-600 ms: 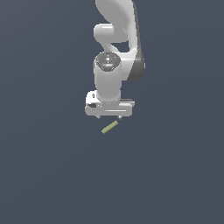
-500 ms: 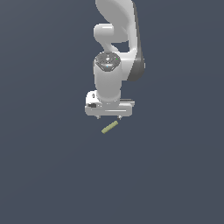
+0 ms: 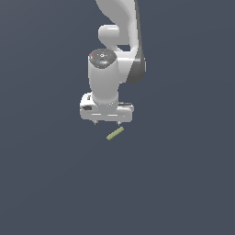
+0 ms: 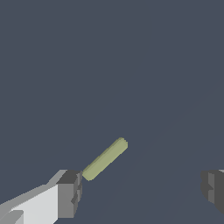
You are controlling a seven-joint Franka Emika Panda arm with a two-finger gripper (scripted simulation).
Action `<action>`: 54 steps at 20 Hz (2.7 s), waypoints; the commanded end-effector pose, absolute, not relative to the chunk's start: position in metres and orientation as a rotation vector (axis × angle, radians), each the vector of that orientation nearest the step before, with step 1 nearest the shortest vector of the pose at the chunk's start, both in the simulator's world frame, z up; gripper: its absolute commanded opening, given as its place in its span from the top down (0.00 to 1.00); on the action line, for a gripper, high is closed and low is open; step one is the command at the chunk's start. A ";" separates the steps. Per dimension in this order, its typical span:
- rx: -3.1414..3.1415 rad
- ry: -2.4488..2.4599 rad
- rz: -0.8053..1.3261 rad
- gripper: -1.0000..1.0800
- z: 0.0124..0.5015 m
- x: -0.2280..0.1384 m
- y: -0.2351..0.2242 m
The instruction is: Pick up the object and move it to a goal position.
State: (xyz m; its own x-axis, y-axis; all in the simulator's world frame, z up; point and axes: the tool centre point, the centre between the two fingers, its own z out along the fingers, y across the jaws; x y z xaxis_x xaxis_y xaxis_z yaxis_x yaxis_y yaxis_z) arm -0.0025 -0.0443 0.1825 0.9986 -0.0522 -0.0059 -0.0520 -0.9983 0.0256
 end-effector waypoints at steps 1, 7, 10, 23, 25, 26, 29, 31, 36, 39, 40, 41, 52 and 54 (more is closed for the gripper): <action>3.113 -0.084 -0.005 0.04 0.184 -0.002 -0.047; 3.115 -0.114 -0.007 0.04 0.180 -0.003 -0.044; 3.116 -0.158 -0.006 0.04 0.175 -0.004 -0.042; 3.086 -0.562 -0.005 0.04 0.133 -0.018 -0.028; 3.072 -0.646 -0.005 0.04 0.125 -0.021 -0.026; 3.064 -0.688 -0.005 0.04 0.120 -0.023 -0.025; 3.035 -0.815 -0.005 0.04 0.108 -0.028 -0.021; 3.012 -0.899 -0.005 0.04 0.100 -0.032 -0.019; 2.949 -1.092 -0.004 0.04 0.082 -0.042 -0.015; 2.913 -1.182 -0.003 0.04 0.074 -0.047 -0.014; 2.902 -1.208 -0.003 0.04 0.071 -0.048 -0.014; 2.892 -1.231 -0.003 0.04 0.069 -0.049 -0.013; 2.835 -1.354 0.000 0.04 0.058 -0.056 -0.012; 2.838 -1.347 -0.001 0.04 0.058 -0.056 -0.012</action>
